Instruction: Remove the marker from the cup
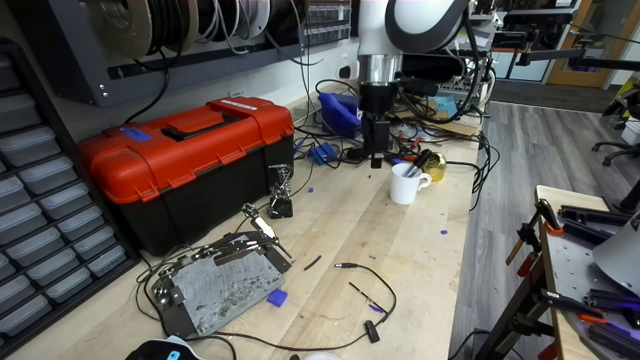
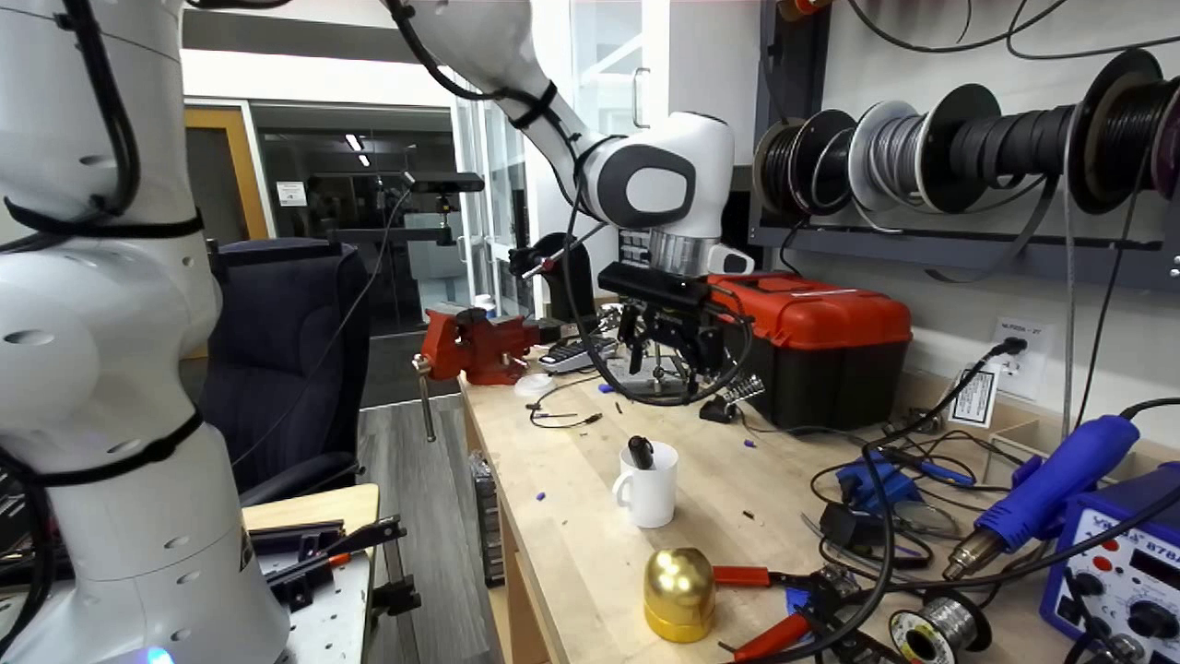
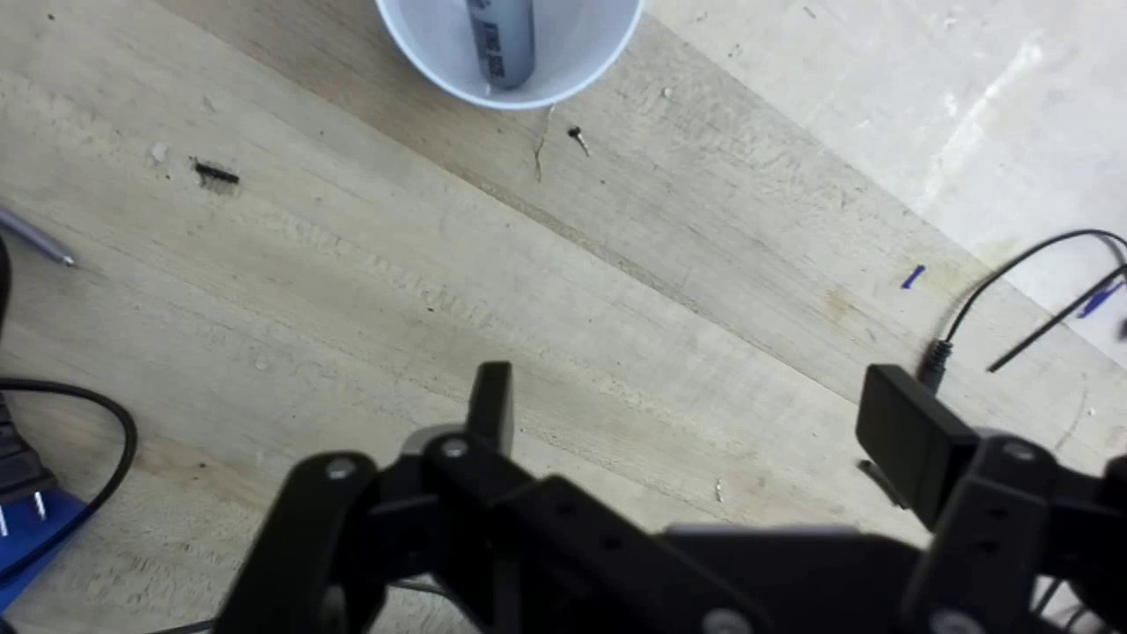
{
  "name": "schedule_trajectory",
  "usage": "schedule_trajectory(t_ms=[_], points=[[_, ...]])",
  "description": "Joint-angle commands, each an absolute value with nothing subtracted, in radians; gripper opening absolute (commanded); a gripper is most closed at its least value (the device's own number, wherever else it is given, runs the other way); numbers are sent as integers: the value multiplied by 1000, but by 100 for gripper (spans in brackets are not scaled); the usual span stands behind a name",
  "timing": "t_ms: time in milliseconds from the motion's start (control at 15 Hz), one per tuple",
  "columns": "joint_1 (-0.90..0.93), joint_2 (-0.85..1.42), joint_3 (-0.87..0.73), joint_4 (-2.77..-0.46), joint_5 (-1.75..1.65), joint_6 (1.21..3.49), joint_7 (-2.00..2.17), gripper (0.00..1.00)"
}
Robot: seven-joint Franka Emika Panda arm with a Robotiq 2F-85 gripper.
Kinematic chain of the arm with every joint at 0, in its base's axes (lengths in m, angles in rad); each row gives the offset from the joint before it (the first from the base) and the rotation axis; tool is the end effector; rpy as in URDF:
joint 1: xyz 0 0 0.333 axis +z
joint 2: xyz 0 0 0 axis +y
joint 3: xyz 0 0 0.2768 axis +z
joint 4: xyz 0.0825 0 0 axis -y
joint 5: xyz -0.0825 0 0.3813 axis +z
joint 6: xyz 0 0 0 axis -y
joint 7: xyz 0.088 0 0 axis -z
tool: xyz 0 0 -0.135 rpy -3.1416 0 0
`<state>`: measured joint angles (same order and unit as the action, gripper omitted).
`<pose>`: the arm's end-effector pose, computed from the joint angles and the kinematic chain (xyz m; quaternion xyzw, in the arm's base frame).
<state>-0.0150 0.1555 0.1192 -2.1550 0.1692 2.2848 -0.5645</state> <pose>0.5429 0.0648 0.2616 -0.9592 -0.2732 -0.0041 0.0733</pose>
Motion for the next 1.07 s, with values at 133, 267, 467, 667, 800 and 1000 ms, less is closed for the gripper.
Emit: schedule_trajectory(t_ms=[133, 267, 467, 667, 800, 1000], points=[[7, -56, 101, -2349, 229, 2360, -505, 100], [9, -92, 87, -2382, 230, 2367, -487, 100], [5, -121, 56, -2415, 243, 2364, -479, 100], [1, -131, 19, -2442, 271, 2364, -491, 100], [-3, -128, -1, -2453, 284, 2365, -490, 100], [-11, -128, -30, -2469, 298, 2366, -491, 100]])
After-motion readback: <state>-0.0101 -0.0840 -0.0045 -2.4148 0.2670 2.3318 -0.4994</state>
